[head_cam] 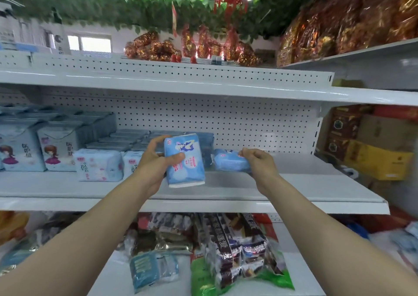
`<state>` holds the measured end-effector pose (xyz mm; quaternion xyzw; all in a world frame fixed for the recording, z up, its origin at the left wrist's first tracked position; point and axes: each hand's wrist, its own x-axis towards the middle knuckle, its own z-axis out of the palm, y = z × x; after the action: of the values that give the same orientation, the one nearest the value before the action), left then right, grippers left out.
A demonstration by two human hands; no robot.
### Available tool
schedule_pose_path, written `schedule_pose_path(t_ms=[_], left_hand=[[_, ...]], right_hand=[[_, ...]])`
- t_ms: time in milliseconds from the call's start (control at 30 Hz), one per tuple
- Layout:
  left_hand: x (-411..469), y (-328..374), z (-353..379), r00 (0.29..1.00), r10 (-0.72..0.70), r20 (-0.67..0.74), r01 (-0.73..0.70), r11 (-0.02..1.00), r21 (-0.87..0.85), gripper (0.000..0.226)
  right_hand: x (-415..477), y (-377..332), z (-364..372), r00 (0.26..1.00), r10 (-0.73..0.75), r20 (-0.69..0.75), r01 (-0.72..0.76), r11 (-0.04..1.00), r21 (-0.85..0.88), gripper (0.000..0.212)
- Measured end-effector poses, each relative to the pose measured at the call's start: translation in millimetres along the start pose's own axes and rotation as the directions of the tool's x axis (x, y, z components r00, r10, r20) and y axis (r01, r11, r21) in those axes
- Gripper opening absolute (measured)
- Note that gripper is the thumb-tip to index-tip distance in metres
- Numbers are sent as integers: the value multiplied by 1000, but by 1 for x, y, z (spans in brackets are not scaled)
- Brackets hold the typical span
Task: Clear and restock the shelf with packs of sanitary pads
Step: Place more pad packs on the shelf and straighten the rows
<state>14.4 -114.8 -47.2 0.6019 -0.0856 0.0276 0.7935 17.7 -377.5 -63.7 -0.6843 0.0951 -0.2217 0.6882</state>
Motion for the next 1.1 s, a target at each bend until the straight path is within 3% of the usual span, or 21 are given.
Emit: schedule_pose_path(t_ms=[33,167,267,367,667,800,900,1100], left_hand=[[3,0,-1,1000,-3,0,3,1000,-15,64],[13,-3,-5,999,-46,10,46,999,-15,63],[19,-5,-7,996,-80,47,80,997,6,43],[22,-6,-7,992,-105,74,103,994,31,23],[27,-7,-5,986,-127,106,121,991,62,25],[27,-5,-6,984,-139,111,136,990,34,38],[27,-5,-7,982,-147,120,143,989,44,47],[27,-5,-9,978,-166,126,154,983,101,55]], right_hand=[[0,2,-1,1000,-3,-13,3,1000,17,3],[-2,7,-7,1000,-3,-8,3,999,37,60],[3,11,-11,1000,28,0,-28,998,60,70],[8,14,-13,998,56,0,-56,994,89,73],[13,14,-18,992,118,-47,-106,974,199,60],[15,16,-17,995,97,-17,-92,978,185,75],[16,17,-17,994,104,-29,-98,980,172,42],[17,21,-11,991,118,-66,-107,984,146,46]])
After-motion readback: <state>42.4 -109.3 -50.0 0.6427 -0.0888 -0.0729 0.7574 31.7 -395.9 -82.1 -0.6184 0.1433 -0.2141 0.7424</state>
